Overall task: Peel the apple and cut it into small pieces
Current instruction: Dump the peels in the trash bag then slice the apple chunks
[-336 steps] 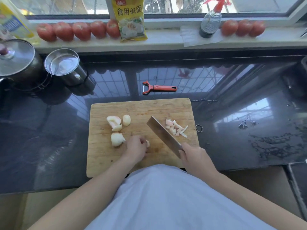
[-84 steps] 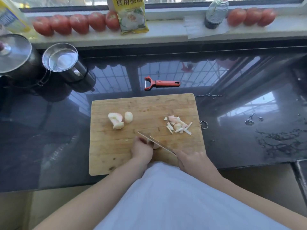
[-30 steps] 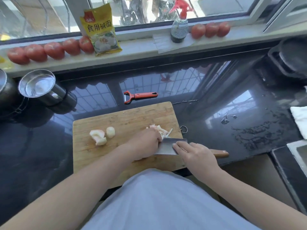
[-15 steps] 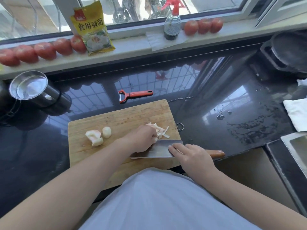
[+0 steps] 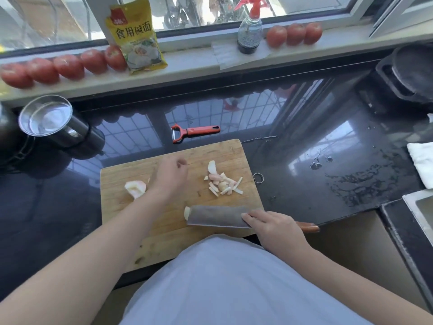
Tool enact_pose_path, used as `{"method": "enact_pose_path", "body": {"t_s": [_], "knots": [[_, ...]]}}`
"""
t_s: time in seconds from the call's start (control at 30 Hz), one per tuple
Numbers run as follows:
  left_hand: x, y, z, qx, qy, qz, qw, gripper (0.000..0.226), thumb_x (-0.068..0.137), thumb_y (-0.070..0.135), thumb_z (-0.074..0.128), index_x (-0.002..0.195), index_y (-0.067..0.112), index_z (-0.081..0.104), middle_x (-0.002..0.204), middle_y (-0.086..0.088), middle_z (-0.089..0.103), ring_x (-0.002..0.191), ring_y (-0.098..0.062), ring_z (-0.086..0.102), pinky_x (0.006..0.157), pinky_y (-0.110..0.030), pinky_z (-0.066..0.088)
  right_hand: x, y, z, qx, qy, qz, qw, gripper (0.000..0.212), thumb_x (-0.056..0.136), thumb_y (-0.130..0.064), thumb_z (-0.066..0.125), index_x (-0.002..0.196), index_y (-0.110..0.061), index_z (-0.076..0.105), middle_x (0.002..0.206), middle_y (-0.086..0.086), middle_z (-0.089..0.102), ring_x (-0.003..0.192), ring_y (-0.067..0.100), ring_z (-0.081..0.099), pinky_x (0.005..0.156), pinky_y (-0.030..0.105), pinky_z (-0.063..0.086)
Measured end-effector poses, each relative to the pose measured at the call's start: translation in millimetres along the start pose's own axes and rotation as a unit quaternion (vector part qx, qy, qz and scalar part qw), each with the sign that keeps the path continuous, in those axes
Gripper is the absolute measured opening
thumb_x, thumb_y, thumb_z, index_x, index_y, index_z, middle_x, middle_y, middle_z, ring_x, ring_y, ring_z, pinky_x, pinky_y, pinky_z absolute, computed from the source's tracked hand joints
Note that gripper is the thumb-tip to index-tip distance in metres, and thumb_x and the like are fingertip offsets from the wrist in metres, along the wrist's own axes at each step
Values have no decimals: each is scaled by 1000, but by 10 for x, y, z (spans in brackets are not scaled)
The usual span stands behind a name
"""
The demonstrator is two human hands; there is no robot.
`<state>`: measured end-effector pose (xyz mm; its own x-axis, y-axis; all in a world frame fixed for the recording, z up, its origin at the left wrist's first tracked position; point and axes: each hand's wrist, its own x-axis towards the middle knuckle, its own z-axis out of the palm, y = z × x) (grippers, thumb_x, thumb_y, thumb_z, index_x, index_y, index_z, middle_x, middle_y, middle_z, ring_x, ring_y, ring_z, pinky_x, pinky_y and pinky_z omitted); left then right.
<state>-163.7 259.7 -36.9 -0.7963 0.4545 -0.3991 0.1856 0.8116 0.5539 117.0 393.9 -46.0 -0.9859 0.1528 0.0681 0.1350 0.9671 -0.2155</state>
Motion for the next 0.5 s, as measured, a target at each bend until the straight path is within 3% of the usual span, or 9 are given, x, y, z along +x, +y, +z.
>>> {"method": "enact_pose_path", "body": {"t_s": [0.1,0.2,0.3,0.37,0.43,0.5], "knots": [[-316,-505,18,-63,12,-166,984,12,97,24,49,90,18,56,96,-8,68,86,-31,62,72,-39,54,10,-28,19,95,19,117,988,45,70,-1,60,106,-24,74,100,-14,70,67,17,67,51,29,54],[-584,-628,320,-66,-57,-190,978,31,95,46,56,101,15,55,104,-14,68,91,-35,66,83,-46,57,106,-97,-24,180,28,225,957,44,81,4,61,106,-29,75,88,-22,66,73,4,60,63,28,52],[-696,-399,639,32,-47,-128,990,55,92,55,59,124,11,51,124,-9,57,114,-37,59,91,-42,49,282,-166,-94,216,20,262,940,42,86,0,60,72,-39,65,69,-21,55,66,5,51,59,25,40],[-737,-247,683,106,-42,-52,992,39,97,39,58,124,13,50,128,-9,49,116,-39,56,82,-41,42,382,-198,-138,228,6,273,935,47,86,-3,58,56,-38,46,66,-13,53,63,11,49,57,30,40],[-747,-247,652,128,-48,70,988,17,98,21,55,113,14,52,118,-9,49,107,-37,55,78,-40,42,423,-208,-150,224,-23,273,935,35,87,-9,57,58,-21,42,63,-1,50,63,21,49,59,38,42],[-753,-418,635,120,-37,219,968,5,98,16,56,103,15,56,108,-5,53,101,-30,53,78,-41,46,415,-220,-144,218,-61,270,936,28,88,-13,54,65,-12,40,62,6,48,63,27,51,58,41,44]]}}
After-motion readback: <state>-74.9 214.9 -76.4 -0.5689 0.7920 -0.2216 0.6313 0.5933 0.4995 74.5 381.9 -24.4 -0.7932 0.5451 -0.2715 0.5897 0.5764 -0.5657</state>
